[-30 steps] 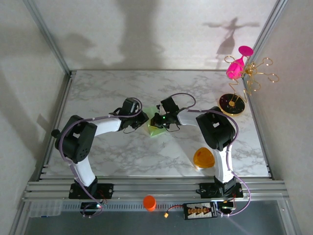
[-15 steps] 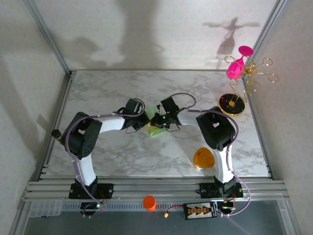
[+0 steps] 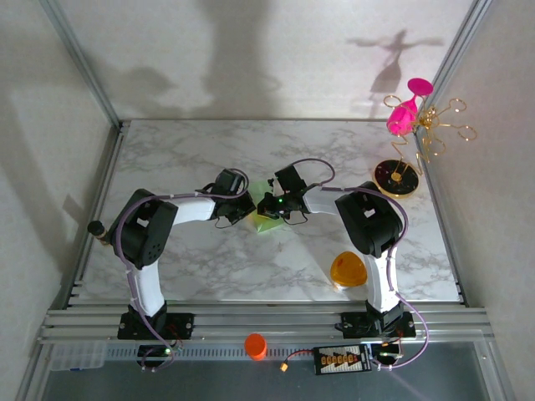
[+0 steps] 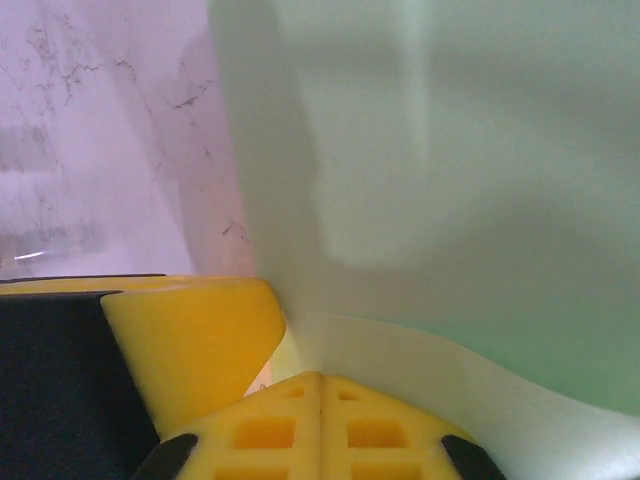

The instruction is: Fold a paper plane with a square sheet of paper (pick it up from the middle)

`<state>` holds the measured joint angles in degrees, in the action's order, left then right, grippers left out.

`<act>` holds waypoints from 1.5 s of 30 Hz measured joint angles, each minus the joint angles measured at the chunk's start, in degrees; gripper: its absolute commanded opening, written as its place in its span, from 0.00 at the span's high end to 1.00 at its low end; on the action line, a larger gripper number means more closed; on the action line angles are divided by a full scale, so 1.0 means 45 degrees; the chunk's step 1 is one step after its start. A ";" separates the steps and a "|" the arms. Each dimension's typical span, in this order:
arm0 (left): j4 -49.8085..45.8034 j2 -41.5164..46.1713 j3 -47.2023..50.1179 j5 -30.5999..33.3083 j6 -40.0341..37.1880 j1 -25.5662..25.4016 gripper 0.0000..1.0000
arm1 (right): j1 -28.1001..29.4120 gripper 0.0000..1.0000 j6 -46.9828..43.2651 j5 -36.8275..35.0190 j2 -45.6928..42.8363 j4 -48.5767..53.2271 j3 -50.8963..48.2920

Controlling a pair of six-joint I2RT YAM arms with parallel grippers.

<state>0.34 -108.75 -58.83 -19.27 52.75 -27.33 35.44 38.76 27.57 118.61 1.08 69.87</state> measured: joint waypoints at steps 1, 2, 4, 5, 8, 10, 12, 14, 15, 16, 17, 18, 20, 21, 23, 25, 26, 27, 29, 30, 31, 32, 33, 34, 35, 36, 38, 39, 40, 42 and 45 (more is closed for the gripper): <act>-0.0005 0.0000 -0.0005 0.0015 -0.0029 0.0000 1.00 | 0.0000 1.00 0.0005 0.0015 -0.0005 -0.0005 0.0000; -0.0015 0.0000 -0.0005 0.0024 -0.0058 -0.0005 1.00 | -0.0005 1.00 0.0005 0.0024 -0.0010 -0.0010 0.0000; -0.0049 0.0000 -0.0024 0.0053 -0.0092 -0.0005 1.00 | -0.0010 1.00 0.0005 0.0044 -0.0029 -0.0010 0.0000; -0.0058 0.0000 -0.0029 0.0063 -0.0107 -0.0005 1.00 | -0.0015 1.00 0.0010 0.0117 -0.0044 -0.0019 0.0000; -0.0121 0.0000 -0.0058 0.0102 -0.0131 -0.0005 1.00 | -0.0102 0.98 0.0058 0.0175 -0.0117 0.0005 -0.0029; -0.0155 0.0000 -0.0078 0.0155 -0.0155 -0.0005 1.00 | -0.0219 0.98 0.0068 0.0194 -0.0321 -0.0005 -0.0155; -0.0209 0.0000 -0.0102 0.0199 -0.0209 -0.0005 1.00 | -0.0398 0.97 0.0058 0.0209 -0.0690 -0.0015 -0.0335; -0.0243 0.0000 -0.0126 0.0223 -0.0248 -0.0005 1.00 | -0.0588 0.98 0.0039 0.0194 -0.1015 -0.0019 -0.0437; -0.0243 0.0000 -0.0126 0.0243 -0.0257 -0.0005 1.00 | -0.0665 0.97 0.0000 0.0189 -0.1088 -0.0029 -0.0437; -0.0257 0.0000 -0.0131 0.0248 -0.0291 -0.0005 1.00 | -0.0733 0.97 -0.0049 0.0155 -0.1122 -0.0078 -0.0437; -0.0277 0.0000 -0.0141 0.0253 -0.0296 -0.0005 1.00 | -0.0797 0.97 -0.0102 0.0141 -0.1122 -0.0097 -0.0437; -0.0287 0.0000 -0.0146 0.0253 -0.0306 -0.0005 1.00 | -0.0826 0.97 -0.0136 0.0117 -0.1117 -0.0092 -0.0452; -0.0291 0.0000 -0.0146 0.0253 -0.0340 -0.0005 1.00 | -0.0845 0.97 -0.0204 0.0126 -0.1117 -0.0068 -0.0486; -0.0291 0.0000 -0.0146 0.0253 -0.0340 -0.0005 1.00 | -0.0845 0.97 -0.0248 0.0151 -0.1112 -0.0068 -0.0486; -0.0291 0.0000 -0.0146 0.0248 -0.0340 -0.0005 1.00 | -0.0845 0.97 -0.0393 0.0219 -0.1088 -0.0058 -0.0486; -0.0291 0.0000 -0.0146 0.0253 -0.0340 -0.0005 1.00 | -0.0845 0.96 -0.0481 0.0257 -0.1005 -0.0049 -0.0481; -0.0291 0.0000 -0.0146 0.0253 -0.0340 -0.0005 1.00 | -0.0840 0.97 -0.0529 0.0262 -0.0928 -0.0049 -0.0476; -0.0291 0.0000 -0.0146 0.0253 -0.0340 -0.0005 1.00 | -0.0845 0.97 -0.0568 0.0262 -0.0845 -0.0034 -0.0461; -0.0291 0.0000 -0.0146 0.0248 -0.0340 -0.0005 1.00 | -0.0845 0.96 -0.0627 0.0257 -0.0617 0.0005 -0.0442; -0.0291 0.0000 -0.0146 0.0253 -0.0340 -0.0005 1.00 | -0.0845 0.97 -0.0636 0.0248 -0.0525 0.0024 -0.0442; -0.0301 0.0000 -0.0155 0.0248 -0.0340 -0.0005 1.00 | -0.0845 0.97 -0.0670 0.0243 -0.0432 0.0073 -0.0432; -0.0330 0.0000 -0.0160 0.0253 -0.0345 -0.0005 1.00 | -0.0840 0.96 -0.0675 0.0253 -0.0350 0.0087 -0.0418; -0.0335 0.0000 -0.0165 0.0253 -0.0350 -0.0005 1.00 | -0.0845 0.96 -0.0685 0.0243 -0.0345 0.0141 -0.0364; -0.0340 0.0000 -0.0170 0.0253 -0.0379 -0.0005 1.00 | -0.0845 0.96 -0.0704 0.0194 -0.0330 0.0194 -0.0306; -0.0345 0.0000 -0.0170 0.0253 -0.0393 -0.0005 1.00 | -0.0845 0.96 -0.0719 0.0160 -0.0311 0.0253 -0.0272; -0.0384 0.0000 -0.0194 0.0253 -0.0437 -0.0005 1.00 | -0.0845 0.96 -0.0719 0.0151 -0.0306 0.0287 -0.0257; -0.0588 0.0000 -0.0325 0.0248 -0.0534 -0.0005 1.00 | -0.0845 0.96 -0.0719 0.0112 -0.0306 0.0345 -0.0238; -0.0675 0.0005 -0.0398 0.0248 -0.0588 -0.0005 1.00 | -0.0840 0.96 -0.0719 0.0083 -0.0306 0.0379 -0.0228; -0.0738 0.0015 -0.0491 0.0243 -0.0656 -0.0005 1.00 | -0.0835 0.97 -0.0719 0.0034 -0.0306 0.0418 -0.0214; -0.0797 0.0151 -0.0617 0.0199 -0.0724 -0.0005 0.97 | -0.0806 0.97 -0.0724 -0.0102 -0.0306 0.0510 -0.0170; -0.0797 0.0641 -0.0695 0.0073 -0.0729 -0.0029 0.94 | -0.0767 0.97 -0.0767 -0.0233 -0.0296 0.0656 -0.0107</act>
<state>-3.25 -105.86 -61.95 -18.94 49.47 -27.46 31.99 35.31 26.52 117.27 4.03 69.38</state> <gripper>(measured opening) 0.055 0.058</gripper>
